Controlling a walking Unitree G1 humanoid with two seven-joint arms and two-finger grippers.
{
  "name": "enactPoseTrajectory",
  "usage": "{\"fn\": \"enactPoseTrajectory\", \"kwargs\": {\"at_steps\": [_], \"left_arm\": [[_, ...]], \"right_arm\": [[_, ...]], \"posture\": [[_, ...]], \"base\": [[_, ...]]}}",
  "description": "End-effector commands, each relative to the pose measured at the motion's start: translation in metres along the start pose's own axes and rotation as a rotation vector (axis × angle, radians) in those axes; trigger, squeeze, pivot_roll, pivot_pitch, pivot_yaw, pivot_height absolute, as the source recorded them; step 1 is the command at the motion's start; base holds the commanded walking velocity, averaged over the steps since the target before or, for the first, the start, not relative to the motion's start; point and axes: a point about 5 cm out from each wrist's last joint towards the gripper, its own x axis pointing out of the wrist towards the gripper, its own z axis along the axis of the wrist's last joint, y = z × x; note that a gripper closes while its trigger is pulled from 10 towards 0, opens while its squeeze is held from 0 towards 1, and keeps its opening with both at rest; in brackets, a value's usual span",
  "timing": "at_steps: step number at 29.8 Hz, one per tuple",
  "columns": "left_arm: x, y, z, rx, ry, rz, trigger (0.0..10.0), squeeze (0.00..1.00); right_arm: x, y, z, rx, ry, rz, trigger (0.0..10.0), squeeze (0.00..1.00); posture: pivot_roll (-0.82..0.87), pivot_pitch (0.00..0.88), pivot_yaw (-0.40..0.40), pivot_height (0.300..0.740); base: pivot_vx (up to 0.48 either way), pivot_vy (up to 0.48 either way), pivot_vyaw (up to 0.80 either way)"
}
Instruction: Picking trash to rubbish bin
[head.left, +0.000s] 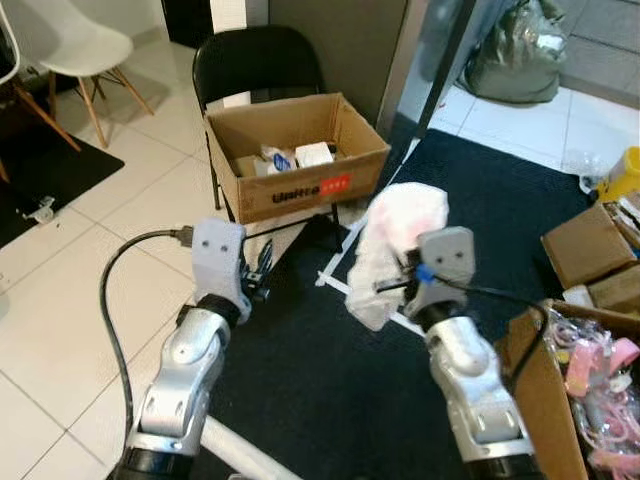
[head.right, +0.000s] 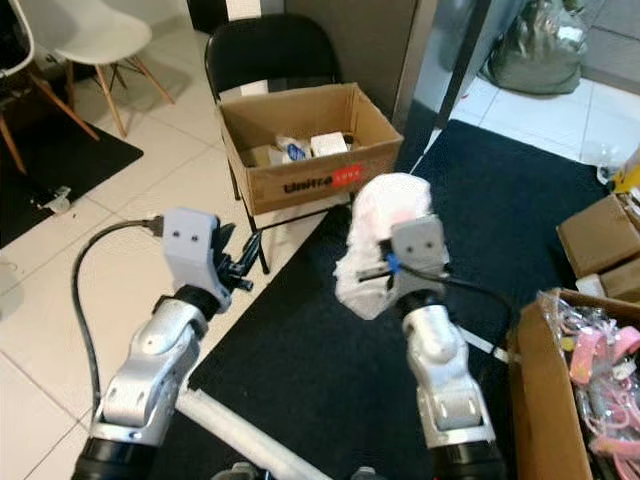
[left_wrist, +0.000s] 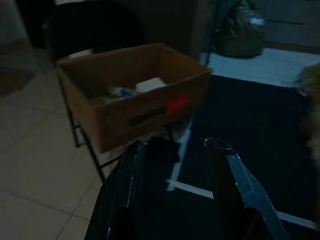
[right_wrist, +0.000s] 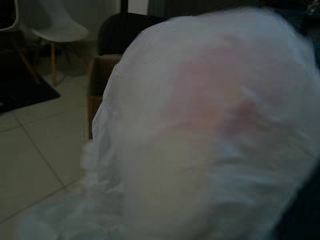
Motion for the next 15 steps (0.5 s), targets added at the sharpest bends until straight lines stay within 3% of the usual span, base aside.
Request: {"fn": "enactPoseTrajectory", "kwargs": {"at_steps": [1, 15], "left_arm": [[-0.0022, -0.0023, -0.0052, 0.005, 0.025, -0.012, 10.0, 0.00], [-0.0038, -0.0037, -0.0060, 0.005, 0.025, -0.017, 10.0, 0.00]], "right_arm": [[-0.0027, -0.0046, -0.0032, -0.011, 0.014, -0.012, 10.0, 0.00], [-0.0034, -0.0043, -0.0030, -0.014, 0.012, -0.008, 10.0, 0.00]], "posture": [[-0.01, 0.171, -0.013, 0.740], [-0.01, 0.156, -0.016, 0.740]], "base": [[0.292, 0.000, 0.00], [0.289, 0.000, 0.00]]}}
